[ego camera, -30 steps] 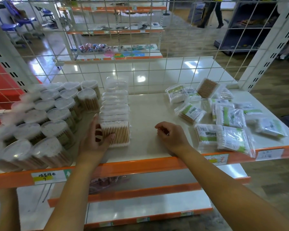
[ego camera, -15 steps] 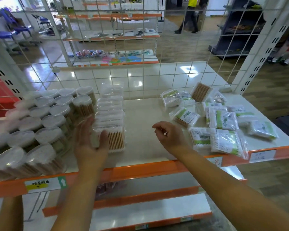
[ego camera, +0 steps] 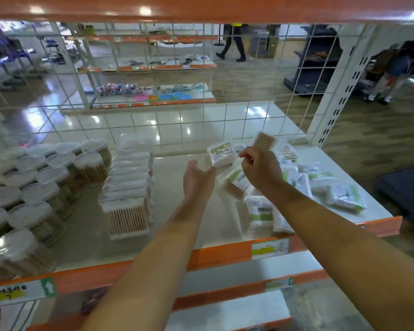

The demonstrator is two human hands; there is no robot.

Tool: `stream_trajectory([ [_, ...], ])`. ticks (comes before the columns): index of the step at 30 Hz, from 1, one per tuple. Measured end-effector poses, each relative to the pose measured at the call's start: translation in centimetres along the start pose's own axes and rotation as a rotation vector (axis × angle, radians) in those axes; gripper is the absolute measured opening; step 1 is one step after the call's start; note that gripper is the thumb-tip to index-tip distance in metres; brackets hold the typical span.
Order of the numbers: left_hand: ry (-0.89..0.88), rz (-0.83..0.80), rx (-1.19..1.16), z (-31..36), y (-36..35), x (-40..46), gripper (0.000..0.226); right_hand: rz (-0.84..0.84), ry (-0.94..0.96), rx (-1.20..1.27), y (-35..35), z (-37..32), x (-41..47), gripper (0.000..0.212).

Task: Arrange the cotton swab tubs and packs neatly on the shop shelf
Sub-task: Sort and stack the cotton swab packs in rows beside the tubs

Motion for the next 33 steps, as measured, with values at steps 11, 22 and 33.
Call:
stream_trajectory([
  [11,0.118,-0.139,0.534,0.0,-7.2,1.3,0.085,0.028,-0.032,-0.057,1.6,4.0,1.9,0.025],
  [22,0.037,-0.198,0.347,0.6,-7.1,1.2,0.049,-0.018,0.022,-0.022,1.3,3.9,2.0,0.023],
  [33,0.018,-0.212,0.023,1.7,-4.0,-0.1,0.015,0.084,0.048,0.233,2.2,1.9,-1.7,0.019],
])
Point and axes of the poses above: each hand's wrist, its own x-axis towards the middle knuckle, its own y-axis out of the back of the hand, z = x × y, the point moved 9 cm from there along x, towards the middle knuckle, and after that the axes turned 5 degrees about x, right-handed, at the moved point
